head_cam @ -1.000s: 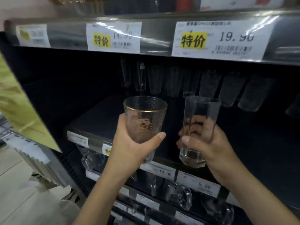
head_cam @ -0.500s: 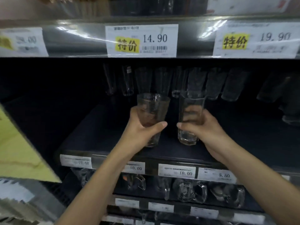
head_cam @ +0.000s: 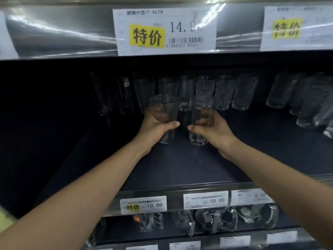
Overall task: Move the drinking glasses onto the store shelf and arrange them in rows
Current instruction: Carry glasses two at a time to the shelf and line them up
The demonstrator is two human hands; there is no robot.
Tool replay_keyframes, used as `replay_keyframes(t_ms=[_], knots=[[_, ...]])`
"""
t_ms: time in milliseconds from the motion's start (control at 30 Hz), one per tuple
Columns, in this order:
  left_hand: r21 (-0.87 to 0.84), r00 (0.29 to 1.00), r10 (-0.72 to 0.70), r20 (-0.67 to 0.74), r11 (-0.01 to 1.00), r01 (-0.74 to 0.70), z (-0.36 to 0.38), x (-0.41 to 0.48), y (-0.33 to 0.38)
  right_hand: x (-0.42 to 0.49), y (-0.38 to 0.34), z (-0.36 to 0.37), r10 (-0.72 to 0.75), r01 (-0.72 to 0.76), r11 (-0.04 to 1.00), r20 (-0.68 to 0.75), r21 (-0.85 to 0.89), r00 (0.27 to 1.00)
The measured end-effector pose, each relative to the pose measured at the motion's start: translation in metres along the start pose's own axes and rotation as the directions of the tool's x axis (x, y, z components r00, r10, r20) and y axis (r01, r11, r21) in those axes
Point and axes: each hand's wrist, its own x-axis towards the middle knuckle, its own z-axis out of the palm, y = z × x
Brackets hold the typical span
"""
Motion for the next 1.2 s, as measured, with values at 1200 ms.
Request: replay_keyframes(t_ms=[1200], knots=[[0.167,0.998,0.03,-0.048,0.986,-0.022,0.015,0.103,-0.058,0.107,0.03,0.014,-0.013,0.001,0.995,-0.122,-0.105,0.992]])
